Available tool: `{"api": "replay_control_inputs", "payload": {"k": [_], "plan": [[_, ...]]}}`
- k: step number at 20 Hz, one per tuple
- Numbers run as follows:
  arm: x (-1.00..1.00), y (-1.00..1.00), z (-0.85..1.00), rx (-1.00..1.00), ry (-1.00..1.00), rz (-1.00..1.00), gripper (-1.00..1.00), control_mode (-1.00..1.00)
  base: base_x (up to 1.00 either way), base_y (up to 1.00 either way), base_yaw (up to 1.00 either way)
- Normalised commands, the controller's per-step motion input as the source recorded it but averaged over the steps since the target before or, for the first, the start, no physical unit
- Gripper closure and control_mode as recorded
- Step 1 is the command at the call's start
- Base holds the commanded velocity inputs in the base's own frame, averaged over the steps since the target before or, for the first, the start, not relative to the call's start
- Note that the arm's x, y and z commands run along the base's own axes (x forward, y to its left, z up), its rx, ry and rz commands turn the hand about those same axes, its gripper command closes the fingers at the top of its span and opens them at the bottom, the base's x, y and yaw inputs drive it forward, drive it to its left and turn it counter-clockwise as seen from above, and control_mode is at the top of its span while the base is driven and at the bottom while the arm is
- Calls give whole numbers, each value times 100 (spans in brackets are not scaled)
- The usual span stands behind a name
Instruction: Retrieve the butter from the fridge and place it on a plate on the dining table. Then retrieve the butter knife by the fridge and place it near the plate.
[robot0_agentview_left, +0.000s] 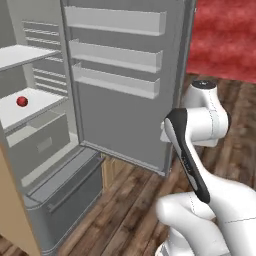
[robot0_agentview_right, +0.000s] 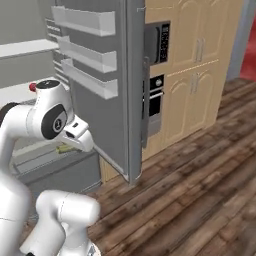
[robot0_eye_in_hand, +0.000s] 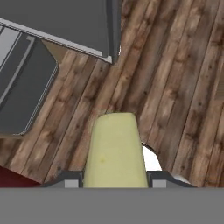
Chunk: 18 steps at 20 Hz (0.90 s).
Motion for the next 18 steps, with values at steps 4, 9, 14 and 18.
{"api": "replay_control_inputs", "payload": {"k": [4,9,14,18], "plan": [[0,0,0,0,0,0,100,100,-88,15,-45],[0,0,0,0,0,0,100,100,-64,2,-60],[0,0,0,0,0,0,100,100,-39,-2,-62],[0,0,0,0,0,0,100,100,-26,-27,-13]]}}
